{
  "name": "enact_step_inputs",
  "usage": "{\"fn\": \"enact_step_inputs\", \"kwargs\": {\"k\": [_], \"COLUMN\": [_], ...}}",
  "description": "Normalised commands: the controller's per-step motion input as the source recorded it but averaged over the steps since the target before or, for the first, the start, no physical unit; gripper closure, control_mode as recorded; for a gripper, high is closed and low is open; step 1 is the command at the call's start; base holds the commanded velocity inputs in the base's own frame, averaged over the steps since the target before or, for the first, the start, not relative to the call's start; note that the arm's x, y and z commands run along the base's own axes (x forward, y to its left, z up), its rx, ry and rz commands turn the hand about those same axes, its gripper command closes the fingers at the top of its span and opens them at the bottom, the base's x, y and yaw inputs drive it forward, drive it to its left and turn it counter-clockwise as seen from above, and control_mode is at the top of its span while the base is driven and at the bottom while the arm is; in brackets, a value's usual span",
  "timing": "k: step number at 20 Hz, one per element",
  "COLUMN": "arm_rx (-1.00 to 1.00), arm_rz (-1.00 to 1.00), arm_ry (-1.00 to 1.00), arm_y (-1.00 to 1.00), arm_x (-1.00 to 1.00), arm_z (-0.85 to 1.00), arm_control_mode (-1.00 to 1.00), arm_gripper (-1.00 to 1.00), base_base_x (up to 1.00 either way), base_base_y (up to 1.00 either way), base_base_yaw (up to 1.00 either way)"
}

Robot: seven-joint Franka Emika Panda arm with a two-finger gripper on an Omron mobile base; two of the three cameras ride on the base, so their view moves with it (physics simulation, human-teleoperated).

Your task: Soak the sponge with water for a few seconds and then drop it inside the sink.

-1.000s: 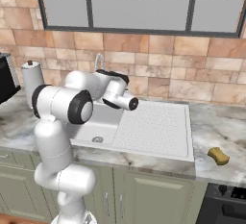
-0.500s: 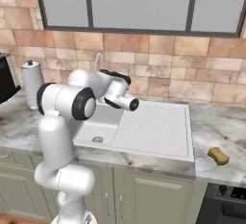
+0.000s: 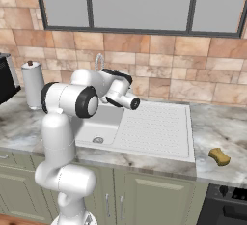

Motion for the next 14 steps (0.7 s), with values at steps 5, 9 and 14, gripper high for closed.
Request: {"fn": "enact_step_inputs", "kwargs": {"k": [5,9,14], "arm_rx": [0.0,0.0,0.0], "arm_rz": [-0.02,-0.02,-0.02], "arm_ry": [0.0,-0.01,-0.03], "arm_y": [0.0,0.0,0.0], "arm_x": [0.25,0.19,0.09], "arm_z": [0.0,-0.05,-0.13], "arm_control_mode": [-1.0,-1.0,-1.0], "arm_gripper": [-1.0,-1.0,-1.0], "base_base_x": [0.0,0.0,0.0], "base_base_y": [0.0,0.0,0.0], "base_base_yaw": [0.0,0.0,0.0]}}
